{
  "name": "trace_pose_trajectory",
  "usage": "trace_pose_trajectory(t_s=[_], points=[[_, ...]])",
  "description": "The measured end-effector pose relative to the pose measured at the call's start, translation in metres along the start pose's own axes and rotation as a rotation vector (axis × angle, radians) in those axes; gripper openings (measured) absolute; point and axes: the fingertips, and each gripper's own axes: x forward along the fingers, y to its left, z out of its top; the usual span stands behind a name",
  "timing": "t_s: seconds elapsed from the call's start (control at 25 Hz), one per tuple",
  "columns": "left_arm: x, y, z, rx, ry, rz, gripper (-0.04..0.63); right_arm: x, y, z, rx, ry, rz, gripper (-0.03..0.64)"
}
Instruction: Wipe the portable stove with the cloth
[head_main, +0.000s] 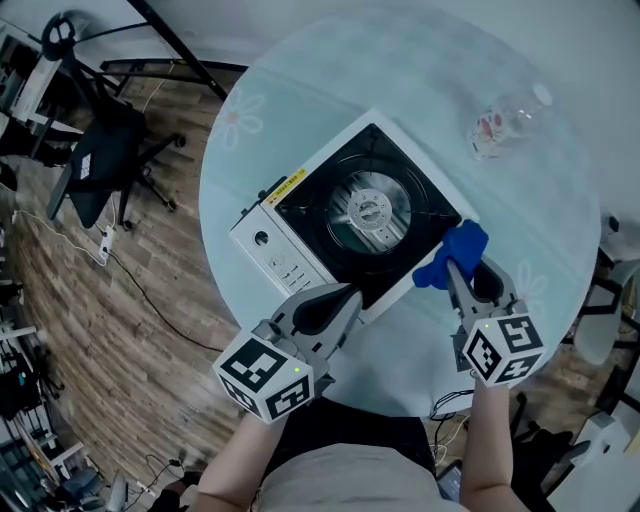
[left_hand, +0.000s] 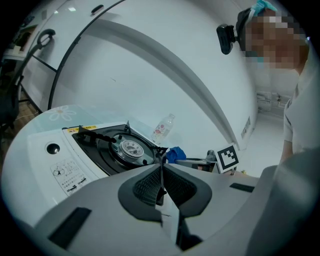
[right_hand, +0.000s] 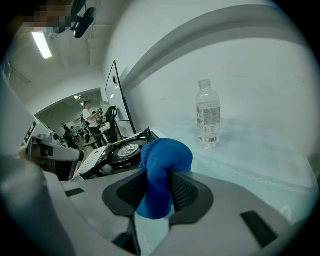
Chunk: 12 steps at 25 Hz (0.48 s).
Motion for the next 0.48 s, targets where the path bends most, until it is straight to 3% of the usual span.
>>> trace_pose_trajectory(t_s=[0.48], points=[[-0.012, 0.009, -0.005, 0.004, 0.027, -0.064, 0.029, -0.003, 0.028, -0.013, -0.022, 0.026, -0.052, 0.141]])
